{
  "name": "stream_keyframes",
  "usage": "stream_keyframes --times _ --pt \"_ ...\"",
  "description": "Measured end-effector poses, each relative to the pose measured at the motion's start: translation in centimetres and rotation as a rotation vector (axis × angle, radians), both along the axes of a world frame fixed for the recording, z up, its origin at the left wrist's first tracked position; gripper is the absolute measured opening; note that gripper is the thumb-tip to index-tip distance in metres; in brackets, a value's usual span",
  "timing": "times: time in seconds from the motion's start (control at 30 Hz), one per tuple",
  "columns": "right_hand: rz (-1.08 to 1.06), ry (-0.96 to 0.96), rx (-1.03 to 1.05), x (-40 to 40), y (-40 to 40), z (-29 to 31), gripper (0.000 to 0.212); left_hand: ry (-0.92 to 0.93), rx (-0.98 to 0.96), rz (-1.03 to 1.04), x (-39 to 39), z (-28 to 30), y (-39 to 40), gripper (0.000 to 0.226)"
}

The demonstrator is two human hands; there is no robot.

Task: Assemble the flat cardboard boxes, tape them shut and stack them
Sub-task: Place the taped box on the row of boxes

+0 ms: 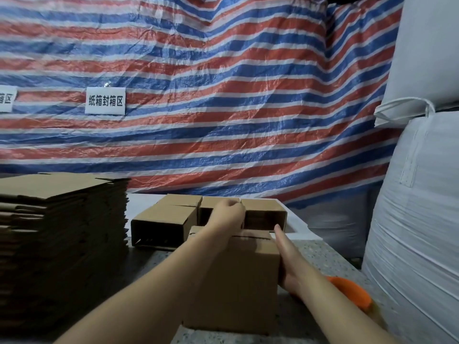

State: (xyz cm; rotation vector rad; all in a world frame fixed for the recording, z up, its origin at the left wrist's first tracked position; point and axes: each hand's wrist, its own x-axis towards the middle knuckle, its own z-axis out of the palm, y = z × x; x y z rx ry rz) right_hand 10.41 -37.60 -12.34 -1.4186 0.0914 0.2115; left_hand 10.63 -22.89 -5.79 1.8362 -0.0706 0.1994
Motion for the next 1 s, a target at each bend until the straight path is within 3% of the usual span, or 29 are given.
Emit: stream_keyframes --times 0.07,0.13,0.23,0.3,0.33,0.4,0.5,0.67,0.8,0.9,1.0 --pt "-0.032 0.006 -0.114 0.1 -0.4 0.5 0.081 -0.021 -0.168 0.106 0.2 0.8 2.0 0.025" --pt "-0.116 0.011 -0.289 0.1 -0.8 1.7 0.081 -0.1 -0.111 0.252 0.6 1.4 4.8 0.022" --pt "-0.111 0.102 -0.573 -0.1 -1.4 3.4 0.09 -0.095 0.391 0.391 0.8 1.3 8.7 0.03" --pt "-0.047 0.19 -0.672 -0.2 -1.7 4.4 0.1 0.097 0.672 0.319 0.6 0.8 9.8 0.047" --pt "-0.018 0.235 -0.675 -0.3 -1.8 4.8 0.104 0.259 0.725 0.275 0.4 0.5 9.9 0.062" --pt "0.063 0.299 -0.64 -0.4 -1.6 5.2 0.11 0.554 0.641 0.173 -0.4 0.0 9.7 0.095" --pt "0.101 0.304 -0.629 -0.8 -0.8 5.5 0.107 0.665 0.533 0.053 -1.2 0.1 8.7 0.097" --pt "0.024 0.097 -0.746 -1.0 -0.2 6.9 0.09 0.384 0.364 0.08 -1.5 1.4 8.0 0.069" --pt "-0.071 -0.122 -0.479 -0.6 -0.4 6.6 0.068 0.177 -0.029 0.062 -0.7 1.8 8.8 0.078" --pt "-0.125 -0.207 -0.31 -0.3 -0.2 3.9 0.052 0.107 0.011 0.089 -0.8 0.6 8.6 0.066" --pt "-0.145 -0.312 -0.316 -1.3 0.1 0.8 0.076 0.066 -0.045 0.055 -1.2 -2.3 8.7 0.046"
